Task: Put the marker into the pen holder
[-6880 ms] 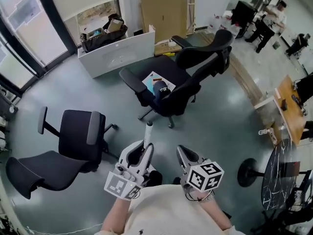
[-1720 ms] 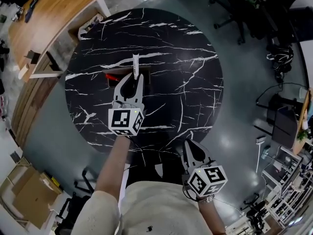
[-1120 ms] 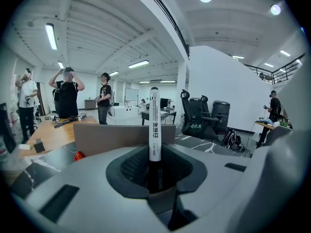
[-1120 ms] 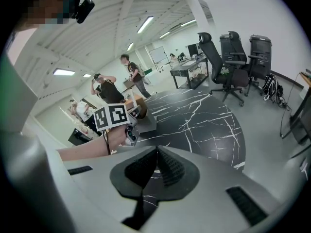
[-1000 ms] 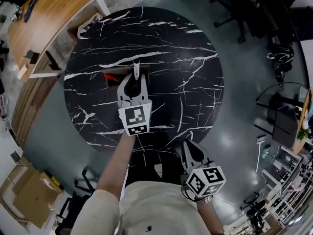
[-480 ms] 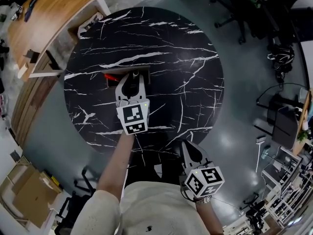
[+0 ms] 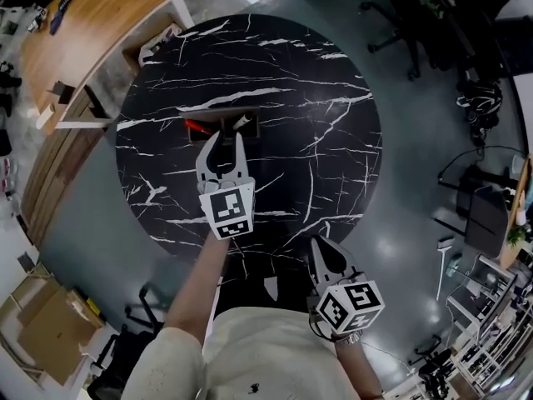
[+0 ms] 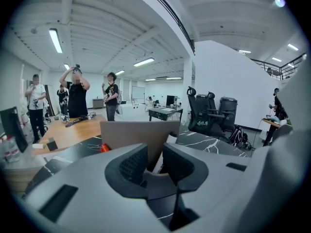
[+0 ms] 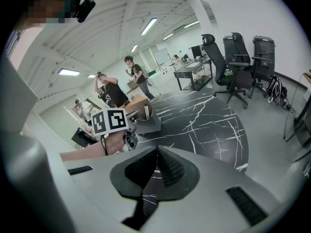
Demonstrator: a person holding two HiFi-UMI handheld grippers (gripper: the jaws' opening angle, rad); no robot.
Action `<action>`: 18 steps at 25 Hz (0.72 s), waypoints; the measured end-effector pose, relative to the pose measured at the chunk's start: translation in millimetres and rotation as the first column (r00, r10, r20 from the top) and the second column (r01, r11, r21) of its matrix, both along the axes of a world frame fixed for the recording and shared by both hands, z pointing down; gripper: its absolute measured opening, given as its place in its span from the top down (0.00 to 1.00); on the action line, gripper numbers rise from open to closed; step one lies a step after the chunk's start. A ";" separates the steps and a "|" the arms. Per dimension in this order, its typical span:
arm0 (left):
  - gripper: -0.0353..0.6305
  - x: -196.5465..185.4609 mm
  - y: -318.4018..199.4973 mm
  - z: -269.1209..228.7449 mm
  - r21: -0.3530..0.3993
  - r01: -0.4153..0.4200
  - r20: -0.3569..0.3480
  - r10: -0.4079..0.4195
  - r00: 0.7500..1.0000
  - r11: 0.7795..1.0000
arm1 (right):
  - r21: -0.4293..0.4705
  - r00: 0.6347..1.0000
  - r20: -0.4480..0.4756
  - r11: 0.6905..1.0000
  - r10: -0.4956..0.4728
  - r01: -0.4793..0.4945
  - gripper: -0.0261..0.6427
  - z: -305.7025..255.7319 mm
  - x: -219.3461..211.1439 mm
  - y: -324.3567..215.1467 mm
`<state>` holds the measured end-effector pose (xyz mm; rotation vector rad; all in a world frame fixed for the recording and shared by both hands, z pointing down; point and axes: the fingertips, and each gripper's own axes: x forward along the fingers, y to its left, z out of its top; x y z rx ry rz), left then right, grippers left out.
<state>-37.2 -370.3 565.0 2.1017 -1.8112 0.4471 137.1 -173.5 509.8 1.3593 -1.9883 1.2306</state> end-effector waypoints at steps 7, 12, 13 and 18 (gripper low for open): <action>0.93 9.7 59.6 -74.0 0.164 -0.027 -0.057 0.037 0.998 0.986 | 0.113 0.997 0.007 0.991 -0.073 0.071 0.94 -30.3 2.4 7.1; 0.93 35.1 112.4 -149.3 0.284 -0.055 -0.144 0.099 0.985 0.957 | 0.267 0.990 0.024 0.955 -0.140 0.128 0.94 -70.3 6.6 8.3; 0.93 40.7 125.2 -162.2 0.290 -0.066 -0.152 0.114 0.982 0.955 | 0.293 0.988 0.025 0.946 -0.152 0.138 0.94 -79.1 8.1 8.3; 0.93 64.5 188.4 -207.6 0.304 -0.073 -0.161 0.127 0.979 0.950 | 0.402 0.976 0.020 0.895 -0.219 0.193 0.94 -122.6 13.2 10.6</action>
